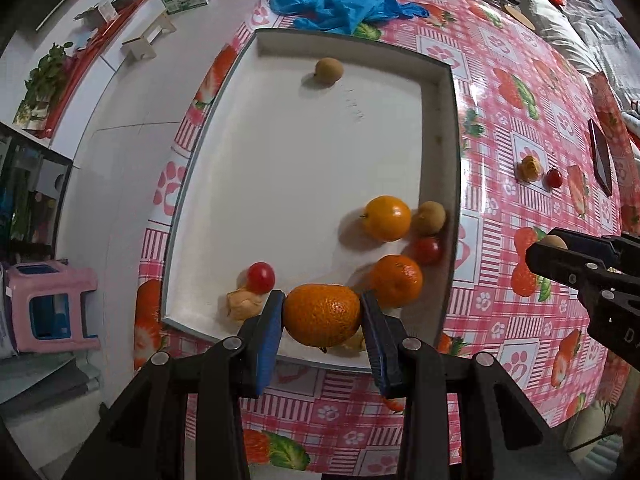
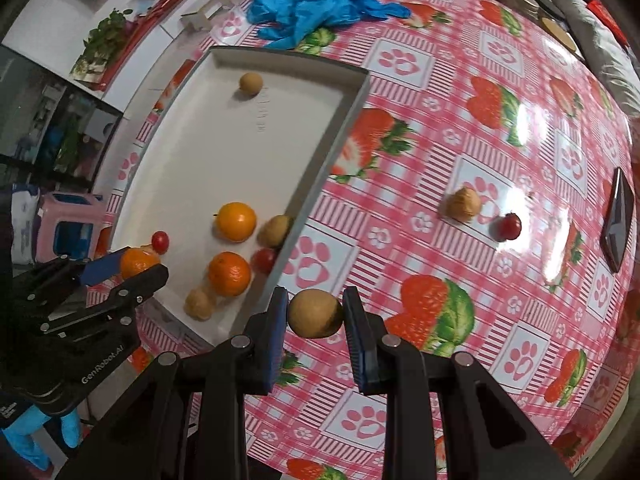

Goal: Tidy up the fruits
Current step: 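Carry the mandarin and kiwi into the white tray and open both tools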

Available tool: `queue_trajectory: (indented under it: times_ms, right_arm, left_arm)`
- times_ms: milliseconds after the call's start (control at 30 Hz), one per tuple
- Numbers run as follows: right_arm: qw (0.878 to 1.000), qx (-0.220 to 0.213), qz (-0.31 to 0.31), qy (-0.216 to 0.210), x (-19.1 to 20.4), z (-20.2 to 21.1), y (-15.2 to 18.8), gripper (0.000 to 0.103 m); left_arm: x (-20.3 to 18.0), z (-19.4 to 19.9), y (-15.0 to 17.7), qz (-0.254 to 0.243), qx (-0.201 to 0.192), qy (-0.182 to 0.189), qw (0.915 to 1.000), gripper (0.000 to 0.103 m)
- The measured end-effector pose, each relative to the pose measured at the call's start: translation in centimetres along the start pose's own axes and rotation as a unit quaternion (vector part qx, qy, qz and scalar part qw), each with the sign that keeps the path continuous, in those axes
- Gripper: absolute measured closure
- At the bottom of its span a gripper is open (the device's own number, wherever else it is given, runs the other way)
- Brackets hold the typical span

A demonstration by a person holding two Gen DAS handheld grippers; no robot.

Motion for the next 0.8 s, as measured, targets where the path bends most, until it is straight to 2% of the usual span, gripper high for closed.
queue_trajectory:
  times_ms: [800]
  right_arm:
    - [0.999, 0.007, 0.031, -0.011, 4.7, -1.1, -2.8, 0.073]
  left_arm:
    - [2.4, -0.8, -1.4, 0.011, 0.006, -0.001, 0.9999, 0.063]
Point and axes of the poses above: each gripper's, at about its wrist camera, not at the fingertips, and z roughly against the way its jaws point, x to its left, y to its underside, the point moved 8 cm from there along -z, roughly the way its jaws point, and after that the axes turned 8 degrees about y, right-handed, at the moved point
